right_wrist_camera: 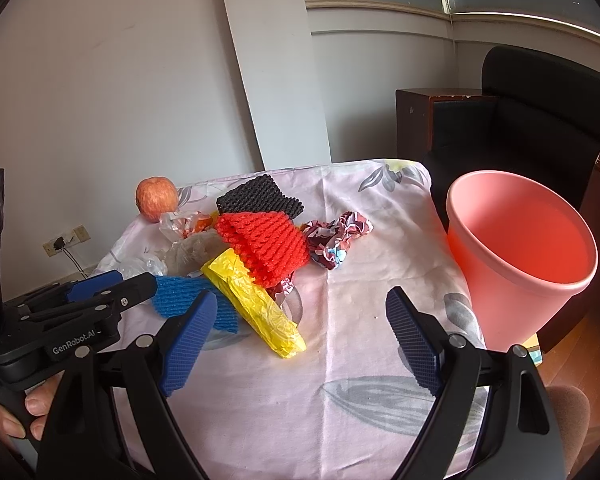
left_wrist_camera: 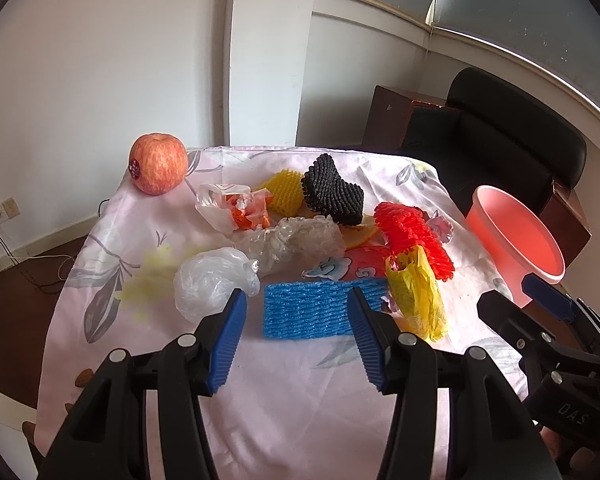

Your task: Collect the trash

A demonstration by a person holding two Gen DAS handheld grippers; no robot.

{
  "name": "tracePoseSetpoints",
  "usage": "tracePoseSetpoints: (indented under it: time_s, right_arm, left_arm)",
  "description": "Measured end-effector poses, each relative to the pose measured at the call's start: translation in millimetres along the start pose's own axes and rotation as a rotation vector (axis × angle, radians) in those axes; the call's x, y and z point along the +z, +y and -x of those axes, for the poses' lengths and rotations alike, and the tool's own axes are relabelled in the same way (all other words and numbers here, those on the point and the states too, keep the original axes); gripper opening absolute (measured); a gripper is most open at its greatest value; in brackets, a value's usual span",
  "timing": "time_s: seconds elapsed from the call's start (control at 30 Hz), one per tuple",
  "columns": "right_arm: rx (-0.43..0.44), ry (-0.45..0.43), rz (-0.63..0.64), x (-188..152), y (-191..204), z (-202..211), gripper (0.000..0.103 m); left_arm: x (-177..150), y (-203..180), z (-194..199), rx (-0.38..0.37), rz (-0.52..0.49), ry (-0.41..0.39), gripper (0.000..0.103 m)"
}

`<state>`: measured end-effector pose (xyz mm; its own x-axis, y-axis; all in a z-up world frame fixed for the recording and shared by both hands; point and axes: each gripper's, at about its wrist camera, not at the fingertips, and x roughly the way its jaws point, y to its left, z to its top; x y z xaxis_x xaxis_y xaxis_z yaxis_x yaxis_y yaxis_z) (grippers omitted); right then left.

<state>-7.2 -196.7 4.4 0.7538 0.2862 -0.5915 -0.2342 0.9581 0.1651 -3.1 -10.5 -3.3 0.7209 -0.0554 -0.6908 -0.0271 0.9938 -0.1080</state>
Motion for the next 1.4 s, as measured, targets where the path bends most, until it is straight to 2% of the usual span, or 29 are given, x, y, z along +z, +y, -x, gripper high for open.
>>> tracePoseSetpoints:
  time_s: [0.17,0.3,0.4,0.57,0.83,1.0,1.23,1.27,1.4]
  right_arm:
    - [0.013,0.003,-0.006,1,1,-1,0.087]
    - [0.031,0.01,-0.005,1,1,-3,0.08]
    - [0.05,0.018,-0.006,-1,-1,-5,0.077]
    - [0.083,0.041,-0.003,-2,0,-11,0.073]
    - [0.113,0.078,0.0,-5,1,-22,0.069]
    - [0.123,0.1,0.003,-6,3,-28,0.069]
    - [0.124,0.113,0.007,-7,4,-33,0.069]
    - [0.124,0.115,0.006,-7,4,-34,0.069]
    - [0.136,0.137,0.002,-5,4,-41,0.06]
  left_arm:
    - [1,9,1,-0.046,0.037,0.001,0.052]
    - [4,17,5,-0.101,0.045,-0.009,0.052]
    - [4,21,8,-0.151,0.002,-0.009,0.052]
    - [-4,22,3,-0.227,-0.079,0.041,0.052]
    - [-5,36,-4,-0.216,-0.089,0.037,0.052]
    - [-8,26,-13,-0.234,-0.142,0.049,0.052]
    - [-4,25,-40,-0.183,-0.154,0.086,0.052]
    - [-4,26,-42,-0.186,-0.152,0.091,0.05]
    - [-7,28,-48,-0.222,-0.138,0.116,0.019]
